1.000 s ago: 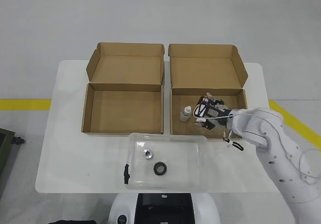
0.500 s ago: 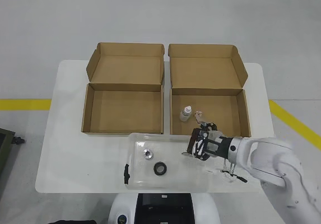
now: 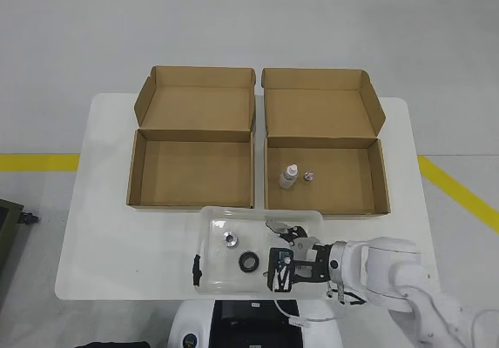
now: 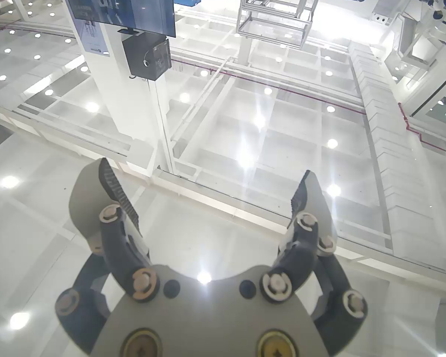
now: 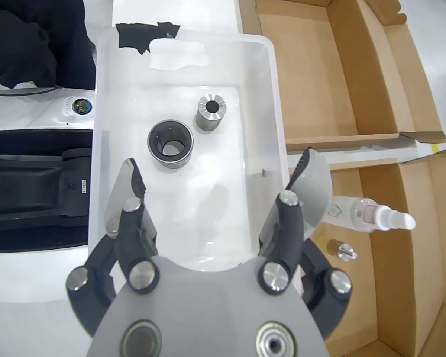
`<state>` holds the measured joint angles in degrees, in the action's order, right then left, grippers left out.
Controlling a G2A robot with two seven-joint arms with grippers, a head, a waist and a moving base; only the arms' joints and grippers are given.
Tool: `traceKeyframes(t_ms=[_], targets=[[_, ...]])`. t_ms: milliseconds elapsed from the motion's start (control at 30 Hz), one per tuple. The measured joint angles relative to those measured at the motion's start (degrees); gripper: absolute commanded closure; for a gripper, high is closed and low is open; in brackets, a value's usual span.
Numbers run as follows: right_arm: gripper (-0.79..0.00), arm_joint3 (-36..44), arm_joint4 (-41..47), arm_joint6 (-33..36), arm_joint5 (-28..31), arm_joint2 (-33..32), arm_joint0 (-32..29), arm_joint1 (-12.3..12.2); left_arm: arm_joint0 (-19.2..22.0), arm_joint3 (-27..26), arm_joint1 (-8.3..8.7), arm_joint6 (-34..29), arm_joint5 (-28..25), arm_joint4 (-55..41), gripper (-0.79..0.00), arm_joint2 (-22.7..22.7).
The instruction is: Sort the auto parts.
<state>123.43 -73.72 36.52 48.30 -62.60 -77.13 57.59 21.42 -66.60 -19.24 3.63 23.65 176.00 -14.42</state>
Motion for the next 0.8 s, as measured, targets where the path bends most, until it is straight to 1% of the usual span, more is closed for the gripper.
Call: traceKeyframes(t_ms=[100, 167, 233, 267, 433, 600, 800], targets=[[-0.616, -1.62, -1.9, -1.47, 0.39, 1.61, 0.42, 0.11, 0.0, 0.0, 0.0, 0.0, 0.0, 0.0, -0.785, 0.0], [-0.6, -2.34, -2.66, -2.14, 0.39, 2.38, 0.66, 0.18, 0.0, 0.0, 0.0, 0.0, 0.0, 0.0, -0.785, 0.0], [-0.606, -3.18, -3.38, -2.66, 0.37, 3.2, 0.91, 0.24, 0.0, 0.0, 0.0, 0.0, 0.0, 0.0, -0.785, 0.0], [-0.594, -3.6, -3.74, -2.73, 0.37, 3.56, 1.03, 0.27, 0.0, 0.0, 0.0, 0.0, 0.0, 0.0, -0.785, 0.0], [-0.597, -6.1, -4.98, -3.37, 0.32, 5.91, 1.98, 0.56, 0.0, 0.0, 0.0, 0.0, 0.0, 0.0, -0.785, 0.0], [-0.594, -8.74, -6.11, -4.67, -0.45, 8.73, 3.61, 1.13, 0.0, 0.0, 0.0, 0.0, 0.0, 0.0, -0.785, 0.0], [-0.61, -11.75, -7.62, -6.24, -1.71, 12.14, 5.8, 1.97, 0.0, 0.0, 0.0, 0.0, 0.0, 0.0, -0.785, 0.0]])
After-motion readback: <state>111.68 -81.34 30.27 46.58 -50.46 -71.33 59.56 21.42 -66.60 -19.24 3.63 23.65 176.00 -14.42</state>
